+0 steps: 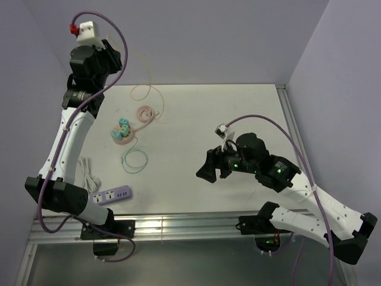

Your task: Insert the plug

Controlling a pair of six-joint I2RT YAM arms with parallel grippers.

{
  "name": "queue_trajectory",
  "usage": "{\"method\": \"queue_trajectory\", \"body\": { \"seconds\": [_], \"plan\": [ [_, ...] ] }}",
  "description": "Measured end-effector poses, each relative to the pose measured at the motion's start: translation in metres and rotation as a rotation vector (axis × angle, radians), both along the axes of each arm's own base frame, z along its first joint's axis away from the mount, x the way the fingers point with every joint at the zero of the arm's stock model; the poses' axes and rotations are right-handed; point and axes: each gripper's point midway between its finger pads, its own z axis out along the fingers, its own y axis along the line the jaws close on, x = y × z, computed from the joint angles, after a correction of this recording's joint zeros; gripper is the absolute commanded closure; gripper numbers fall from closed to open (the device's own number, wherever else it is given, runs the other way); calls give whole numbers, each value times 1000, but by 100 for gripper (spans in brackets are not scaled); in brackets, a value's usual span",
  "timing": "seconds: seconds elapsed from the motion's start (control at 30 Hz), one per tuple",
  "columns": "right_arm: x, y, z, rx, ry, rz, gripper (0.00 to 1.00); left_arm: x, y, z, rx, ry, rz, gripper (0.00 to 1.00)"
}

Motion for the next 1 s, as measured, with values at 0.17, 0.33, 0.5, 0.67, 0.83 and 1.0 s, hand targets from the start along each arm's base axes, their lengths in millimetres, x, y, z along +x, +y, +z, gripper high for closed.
{"method": "queue_trajectory", "body": {
  "seconds": [0.17,0.33,0.5,0.67,0.83,1.0],
  "plan": [
    [12,23,-12,5,29,35,21,24,55,29,-12,-102,168,100],
    [47,64,-48,-45,105,38,31,22,117,43,32,-166,391,100],
    [105,129,-72,-70,150,40,36,7,156,34,133,-158,594,100],
    [163,196,-73,-6,130,52,37,-12,180,13,181,-97,738,100],
    [210,244,-63,77,114,12,39,-27,189,0,185,-79,782,100],
    [230,278,-60,203,139,10,56,-21,191,-16,156,-72,771,100]
  ]
}}
